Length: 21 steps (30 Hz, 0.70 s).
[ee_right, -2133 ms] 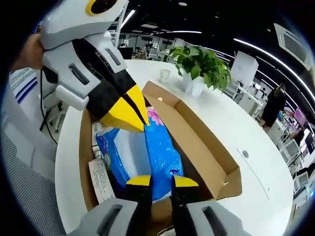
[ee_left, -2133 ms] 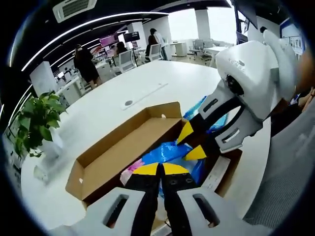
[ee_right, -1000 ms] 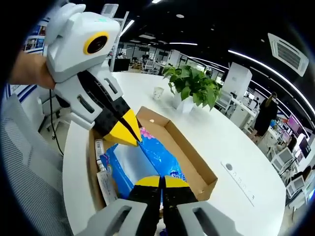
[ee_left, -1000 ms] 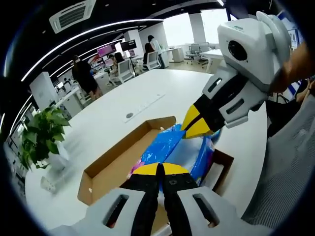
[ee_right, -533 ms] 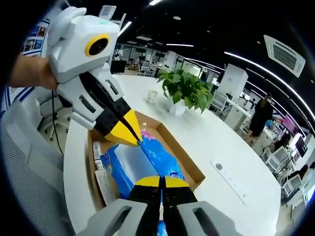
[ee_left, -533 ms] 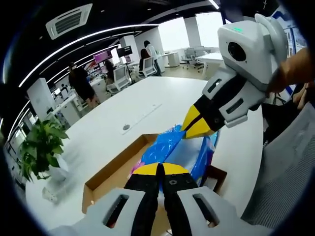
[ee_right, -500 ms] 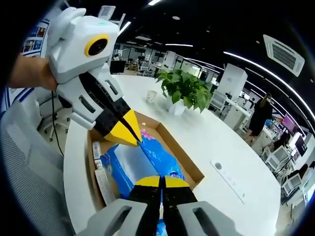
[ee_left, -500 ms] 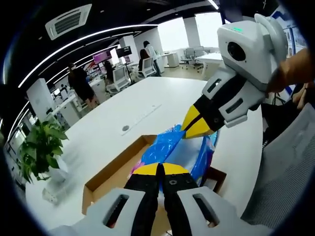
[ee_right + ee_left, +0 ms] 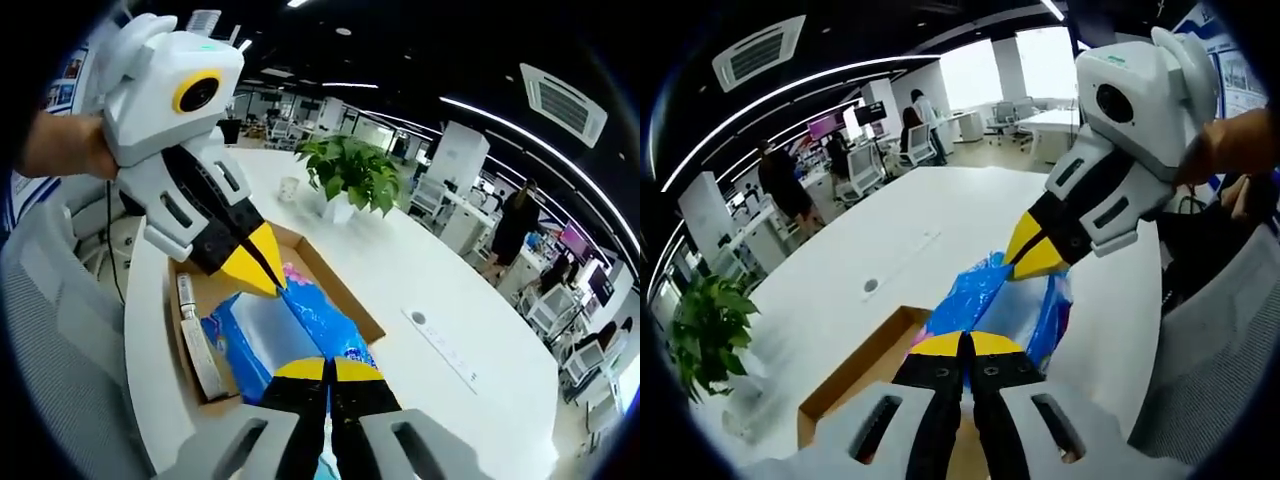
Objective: Operate the shoe box by opening the lid, removing the specified soft item, and placing it in the target area until the item is outside and the box remains undamaged.
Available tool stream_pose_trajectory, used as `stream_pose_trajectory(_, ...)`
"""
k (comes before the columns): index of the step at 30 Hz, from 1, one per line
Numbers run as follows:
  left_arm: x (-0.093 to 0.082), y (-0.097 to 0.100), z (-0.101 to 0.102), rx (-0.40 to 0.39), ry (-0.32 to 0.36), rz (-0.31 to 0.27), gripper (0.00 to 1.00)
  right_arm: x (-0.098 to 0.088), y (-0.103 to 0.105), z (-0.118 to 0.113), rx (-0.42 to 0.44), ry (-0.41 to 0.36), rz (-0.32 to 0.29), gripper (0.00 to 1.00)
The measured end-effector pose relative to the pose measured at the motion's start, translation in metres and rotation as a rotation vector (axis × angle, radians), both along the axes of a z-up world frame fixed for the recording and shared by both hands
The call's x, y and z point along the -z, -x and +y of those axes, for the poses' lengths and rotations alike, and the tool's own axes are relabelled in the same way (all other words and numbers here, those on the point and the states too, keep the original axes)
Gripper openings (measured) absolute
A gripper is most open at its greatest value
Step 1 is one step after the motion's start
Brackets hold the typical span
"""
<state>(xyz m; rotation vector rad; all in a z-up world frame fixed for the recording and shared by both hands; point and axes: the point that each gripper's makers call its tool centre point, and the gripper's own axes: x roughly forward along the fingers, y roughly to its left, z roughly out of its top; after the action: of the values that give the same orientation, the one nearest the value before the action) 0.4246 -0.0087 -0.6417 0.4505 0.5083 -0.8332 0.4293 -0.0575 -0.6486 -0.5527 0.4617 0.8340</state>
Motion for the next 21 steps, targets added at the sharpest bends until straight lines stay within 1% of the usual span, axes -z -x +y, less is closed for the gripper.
stream_pose_trajectory(14,-0.001,-0.005,-0.049,0.083,0.0,0.002,0.0,0.001,-0.001,-0.049,0.062,0.014,0.014,0.0)
stream_pose_trajectory(21,0.002,-0.007,-0.072,0.114,-0.002,0.007,0.0,0.003,-0.003,-0.071,0.084,0.035,0.016,0.0)
